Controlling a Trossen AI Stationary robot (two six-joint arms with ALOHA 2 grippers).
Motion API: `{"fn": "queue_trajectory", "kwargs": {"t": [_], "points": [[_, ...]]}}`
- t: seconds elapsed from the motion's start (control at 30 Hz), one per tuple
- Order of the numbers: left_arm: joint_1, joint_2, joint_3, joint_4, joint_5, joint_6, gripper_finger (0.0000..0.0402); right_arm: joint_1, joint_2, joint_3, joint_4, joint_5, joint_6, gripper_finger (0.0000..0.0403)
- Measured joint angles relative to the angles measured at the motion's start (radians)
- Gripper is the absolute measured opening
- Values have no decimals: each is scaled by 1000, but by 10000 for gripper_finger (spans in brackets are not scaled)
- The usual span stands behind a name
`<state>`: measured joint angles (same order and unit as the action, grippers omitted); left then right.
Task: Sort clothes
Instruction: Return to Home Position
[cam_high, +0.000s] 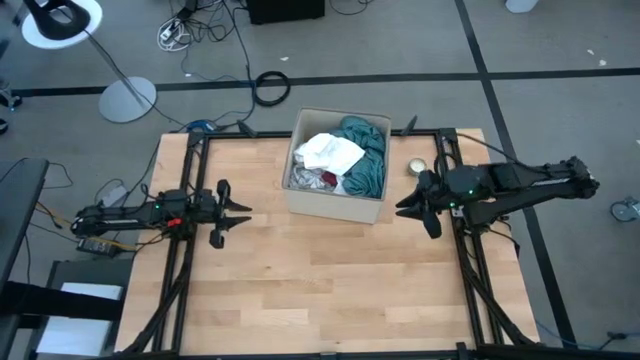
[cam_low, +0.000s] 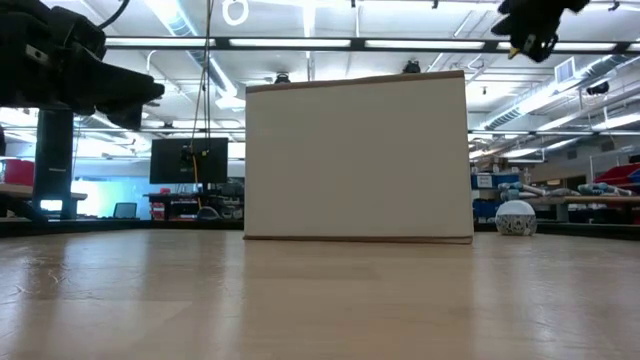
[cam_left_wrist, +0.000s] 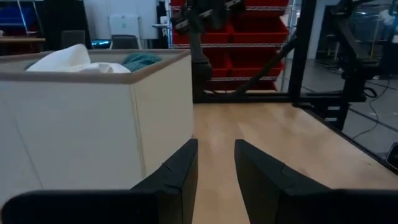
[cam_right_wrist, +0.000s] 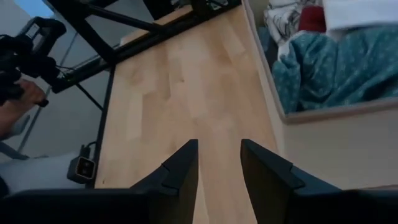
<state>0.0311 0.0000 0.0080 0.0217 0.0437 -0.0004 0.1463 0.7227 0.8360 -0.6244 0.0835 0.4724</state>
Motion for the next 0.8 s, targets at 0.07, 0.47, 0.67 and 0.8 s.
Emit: {"fn": "queue_trajectory", "kwargs": {"t": [0.07,0.47,0.67,0.8], "points": [[0,0,0,0,8,6,110,0,-27,-68,64,0,-2,122],[0,6,0,-4,-5,47,110,-38,-119,-395,423,0,-68,123],[0,6,-1,-4,-5,44,110,-62,-149,-524,521,0,-82,122],[0,7,-1,-3,-5,42,110,-72,-174,-610,562,0,-84,123]]}}
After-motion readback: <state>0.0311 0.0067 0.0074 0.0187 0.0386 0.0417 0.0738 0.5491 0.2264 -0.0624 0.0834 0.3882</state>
